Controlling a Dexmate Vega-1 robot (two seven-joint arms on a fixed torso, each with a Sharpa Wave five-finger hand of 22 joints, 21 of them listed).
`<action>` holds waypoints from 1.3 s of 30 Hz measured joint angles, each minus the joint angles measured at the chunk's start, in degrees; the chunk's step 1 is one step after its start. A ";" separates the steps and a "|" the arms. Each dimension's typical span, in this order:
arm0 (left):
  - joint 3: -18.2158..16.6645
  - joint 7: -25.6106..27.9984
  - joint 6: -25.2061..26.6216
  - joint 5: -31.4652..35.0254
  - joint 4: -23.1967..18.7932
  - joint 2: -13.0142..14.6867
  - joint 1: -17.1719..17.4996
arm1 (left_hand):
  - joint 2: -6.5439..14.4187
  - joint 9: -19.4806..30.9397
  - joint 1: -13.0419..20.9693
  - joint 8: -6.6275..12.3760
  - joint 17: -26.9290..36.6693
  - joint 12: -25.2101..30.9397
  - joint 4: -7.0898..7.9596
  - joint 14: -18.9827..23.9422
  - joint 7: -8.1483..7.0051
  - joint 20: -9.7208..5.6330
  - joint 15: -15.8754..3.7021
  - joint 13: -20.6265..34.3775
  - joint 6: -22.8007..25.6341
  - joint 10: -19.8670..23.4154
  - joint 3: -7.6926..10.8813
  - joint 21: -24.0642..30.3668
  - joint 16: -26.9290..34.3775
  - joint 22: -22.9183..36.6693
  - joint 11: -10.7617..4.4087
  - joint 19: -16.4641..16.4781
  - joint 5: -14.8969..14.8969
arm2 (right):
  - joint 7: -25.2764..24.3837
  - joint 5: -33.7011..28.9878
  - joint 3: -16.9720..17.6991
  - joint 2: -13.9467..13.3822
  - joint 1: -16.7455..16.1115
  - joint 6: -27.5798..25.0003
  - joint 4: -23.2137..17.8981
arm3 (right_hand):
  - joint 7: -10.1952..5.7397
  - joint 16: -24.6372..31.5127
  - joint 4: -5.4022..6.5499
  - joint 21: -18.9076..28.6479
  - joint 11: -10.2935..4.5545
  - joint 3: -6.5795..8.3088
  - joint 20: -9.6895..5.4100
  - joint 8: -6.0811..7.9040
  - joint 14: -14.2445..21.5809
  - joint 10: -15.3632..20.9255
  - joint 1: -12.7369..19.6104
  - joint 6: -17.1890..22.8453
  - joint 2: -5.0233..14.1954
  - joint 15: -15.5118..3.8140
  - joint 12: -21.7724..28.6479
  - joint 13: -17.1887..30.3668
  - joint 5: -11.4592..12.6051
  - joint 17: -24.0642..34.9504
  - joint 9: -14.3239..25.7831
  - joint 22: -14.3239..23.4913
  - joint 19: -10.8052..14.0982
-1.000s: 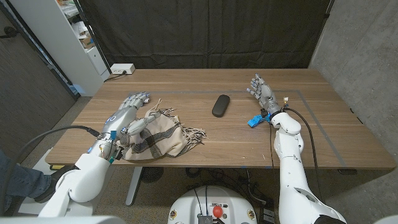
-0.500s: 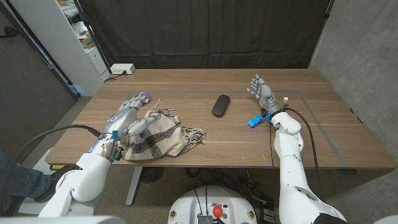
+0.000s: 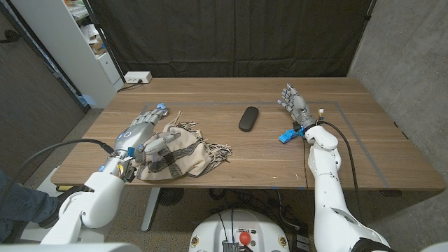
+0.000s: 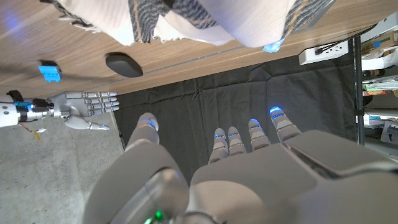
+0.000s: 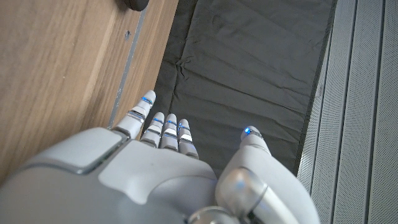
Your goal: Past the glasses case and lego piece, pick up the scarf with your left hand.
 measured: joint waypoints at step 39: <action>5.36 -3.44 12.71 7.44 0.86 5.36 0.83 | -1.82 -0.01 1.82 0.00 -0.01 0.00 0.00 0.35 -0.92 0.23 0.33 -0.01 -0.30 -0.42 -0.47 0.00 0.00 -0.01 0.41 1.83 0.66 | -0.50 -0.84 -0.42 0.68 -0.80 -0.75 -0.99 | 0.00 0.00 0.01 0.00 0.00 0.00 0.20 0.00 0.08 0.00 0.00 0.00 0.00 0.08 0.00 0.00 0.00 -0.02 0.00 -0.01 -0.20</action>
